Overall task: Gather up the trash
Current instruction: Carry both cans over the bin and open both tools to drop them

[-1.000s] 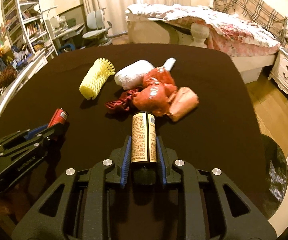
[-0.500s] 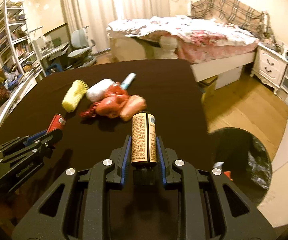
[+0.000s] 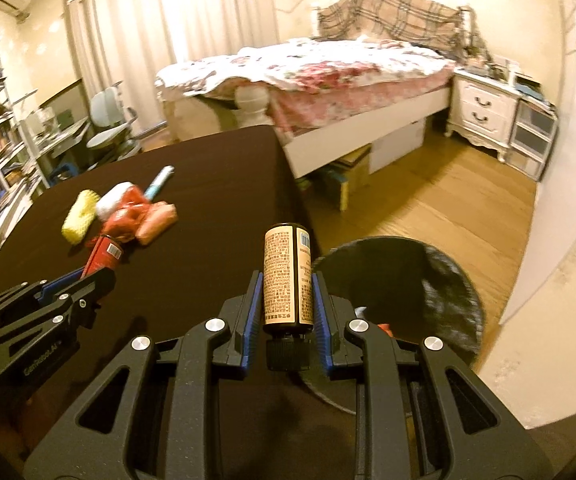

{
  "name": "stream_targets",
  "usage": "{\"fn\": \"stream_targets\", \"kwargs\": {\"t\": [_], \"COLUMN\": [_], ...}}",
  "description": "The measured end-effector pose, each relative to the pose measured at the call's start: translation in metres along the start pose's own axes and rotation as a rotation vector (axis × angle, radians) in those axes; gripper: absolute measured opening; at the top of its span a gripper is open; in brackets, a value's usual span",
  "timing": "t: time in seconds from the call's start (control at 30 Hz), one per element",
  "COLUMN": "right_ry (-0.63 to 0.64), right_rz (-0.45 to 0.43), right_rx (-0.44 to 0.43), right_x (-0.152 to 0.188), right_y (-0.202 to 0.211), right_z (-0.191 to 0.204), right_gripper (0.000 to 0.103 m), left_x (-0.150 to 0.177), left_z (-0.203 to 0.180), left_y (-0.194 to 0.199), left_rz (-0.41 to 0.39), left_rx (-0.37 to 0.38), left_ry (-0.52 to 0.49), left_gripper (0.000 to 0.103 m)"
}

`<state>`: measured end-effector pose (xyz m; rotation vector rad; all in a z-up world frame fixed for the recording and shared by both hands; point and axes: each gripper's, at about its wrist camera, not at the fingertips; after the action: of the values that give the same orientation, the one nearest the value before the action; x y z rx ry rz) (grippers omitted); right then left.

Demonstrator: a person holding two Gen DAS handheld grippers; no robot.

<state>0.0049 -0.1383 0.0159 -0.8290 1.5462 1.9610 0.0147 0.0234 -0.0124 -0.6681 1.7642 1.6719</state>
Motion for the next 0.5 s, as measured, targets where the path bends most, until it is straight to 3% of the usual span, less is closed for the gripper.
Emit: {"fn": "stream_targets", "kwargs": {"t": [0.5], "right_ry": [-0.087], "right_rz": [-0.01], "right_rx": [0.114], "right_x": [0.006], "right_y": [0.001], "right_z": [-0.067], "right_gripper": [0.024], "left_x": [-0.013], "left_z": [-0.078], "left_y": [-0.021], "left_rz": [0.003], "left_rx": [0.095], "left_ry": [-0.118], "left_gripper": [0.028]}}
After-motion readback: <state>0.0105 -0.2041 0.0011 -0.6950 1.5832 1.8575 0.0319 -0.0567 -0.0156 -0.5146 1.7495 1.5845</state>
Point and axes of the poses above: each gripper's, at about its wrist camera, not at the fingertips, and y roughly against the way its jaws point, z to its left, x to its underside, and after that the axes turned 5 degrees about -x, right-handed
